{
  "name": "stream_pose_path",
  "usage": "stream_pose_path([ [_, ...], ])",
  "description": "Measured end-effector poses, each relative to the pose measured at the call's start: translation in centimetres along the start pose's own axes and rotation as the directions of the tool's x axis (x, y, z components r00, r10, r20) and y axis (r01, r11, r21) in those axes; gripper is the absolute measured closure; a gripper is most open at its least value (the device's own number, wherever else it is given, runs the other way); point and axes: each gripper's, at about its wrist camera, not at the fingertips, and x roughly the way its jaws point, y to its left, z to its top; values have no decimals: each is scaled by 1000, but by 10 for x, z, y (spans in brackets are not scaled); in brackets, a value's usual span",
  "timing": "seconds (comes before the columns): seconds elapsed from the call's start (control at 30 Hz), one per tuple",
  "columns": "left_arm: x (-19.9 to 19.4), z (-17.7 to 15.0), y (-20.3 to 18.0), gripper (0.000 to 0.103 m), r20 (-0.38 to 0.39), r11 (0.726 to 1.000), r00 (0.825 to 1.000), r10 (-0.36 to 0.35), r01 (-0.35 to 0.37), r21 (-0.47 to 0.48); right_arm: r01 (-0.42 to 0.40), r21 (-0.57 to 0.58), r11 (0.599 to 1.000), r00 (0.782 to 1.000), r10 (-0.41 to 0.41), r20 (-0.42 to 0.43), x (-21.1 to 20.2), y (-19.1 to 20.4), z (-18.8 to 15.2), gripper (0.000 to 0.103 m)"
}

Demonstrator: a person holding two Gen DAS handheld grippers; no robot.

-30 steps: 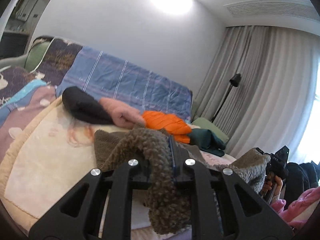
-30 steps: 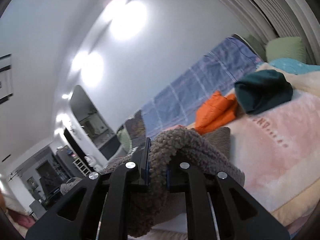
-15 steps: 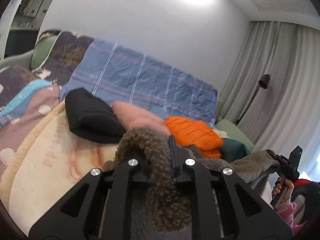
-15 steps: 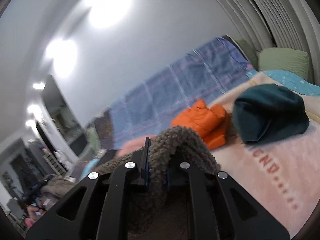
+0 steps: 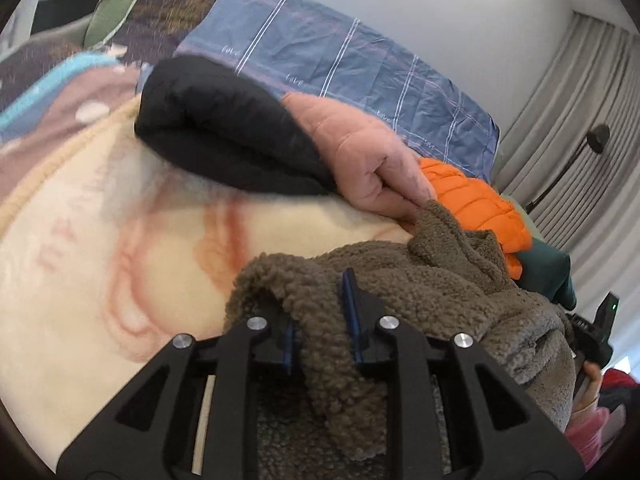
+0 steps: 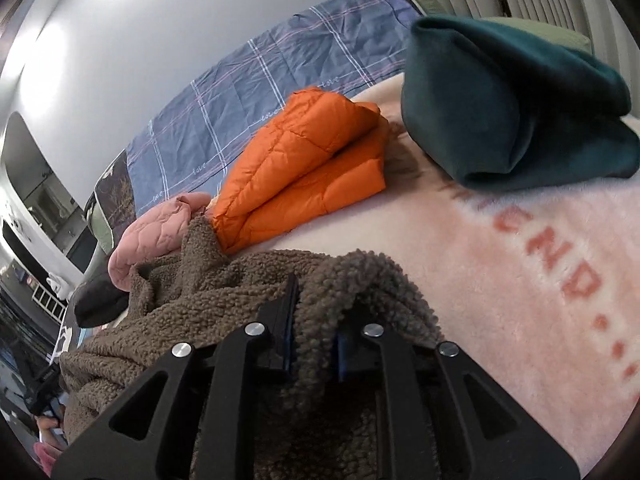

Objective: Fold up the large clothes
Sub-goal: 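Lower the folded hem onto the jacket and open both grippers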

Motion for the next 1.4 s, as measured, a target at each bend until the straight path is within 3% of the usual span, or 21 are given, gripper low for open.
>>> stream_pose_path([
  [0.07, -17, 0, -10, 74, 26, 1000, 1000, -14, 14, 19, -5, -19, 1000, 1000, 5, 6, -13, 5, 1, 79],
  [0.1, -24, 0, -14, 71, 38, 999, 999, -29, 28, 24, -10, -32, 999, 1000, 10, 12, -21, 9, 2, 64],
  [0.13, -34, 2, -18, 57, 46, 998, 997, -60, 58, 34, -14, -55, 998, 1000, 15, 20, -32, 13, 0, 39],
  [0.17, -42, 3, -21, 39, 49, 996, 995, -83, 81, 45, -6, -74, 997, 1000, 8, 30, -37, 16, 2, 28],
  [0.2, -53, 3, -26, 34, 67, 994, 994, -90, 86, 66, 15, -102, 995, 998, -9, 58, -45, 20, 1, 25],
  [0.3, -78, 2, -41, 33, 104, 986, 991, -81, 65, 152, 56, -211, 976, 995, -36, 98, -70, 34, -4, 25],
  [0.37, -93, 2, -48, 51, 118, 986, 991, -65, 45, 162, 43, -252, 967, 995, -20, 96, -80, 40, -8, 25],
  [0.43, -97, 0, -57, 62, 105, 982, 992, -68, 48, 183, 35, -297, 954, 997, -13, 73, -81, 50, -13, 31],
  [0.57, -81, -17, -87, 68, -6, 944, 993, -115, 111, 309, -44, -384, 922, 999, 30, -42, -63, 74, -25, 51],
  [0.73, -15, -12, -116, 70, -147, 920, 988, -40, 94, 381, -43, -418, 907, 992, -12, -127, -12, 87, -4, 58],
  [0.8, 13, 2, -125, 64, -94, 893, 994, 52, -4, 451, -2, -414, 910, 990, -57, -131, 17, 87, 20, 62],
  [0.83, 33, 10, -124, 64, -42, 869, 989, 139, -101, 485, 56, -420, 906, 989, -108, -100, 30, 84, 30, 73],
  [0.9, 67, 18, -109, 65, -29, 844, 960, 277, -229, 485, 134, -376, 917, 979, -181, -92, 66, 63, 50, 86],
  [0.93, 86, 20, -95, 65, -64, 845, 941, 331, -266, 463, 172, -337, 925, 967, -225, -123, 82, 47, 53, 93],
  [0.97, 109, 20, -71, 65, -177, 885, 927, 330, -239, 398, 176, -277, 945, 955, -232, -186, 100, 30, 52, 93],
  [1.0, 112, 22, -57, 65, -219, 925, 937, 274, -194, 326, 128, -220, 967, 957, -178, -227, 108, 17, 48, 93],
  [1.07, 100, 27, -47, 65, -209, 954, 956, 204, -146, 263, 95, -185, 978, 967, -135, -217, 103, 10, 49, 93],
  [1.2, 93, 21, -51, 65, -189, 931, 953, 236, -166, 325, 107, -227, 968, 968, -153, -198, 94, 19, 48, 93],
  [1.3, 81, 23, -63, 67, -131, 907, 949, 286, -224, 356, 141, -272, 952, 970, -188, -152, 73, 37, 49, 88],
  [1.33, 74, 27, -69, 66, -113, 908, 955, 273, -218, 357, 144, -294, 945, 975, -186, -123, 62, 48, 50, 86],
  [1.4, 57, 38, -87, 63, -85, 931, 982, 171, -133, 339, 104, -328, 939, 985, -143, -95, 48, 64, 51, 84],
])
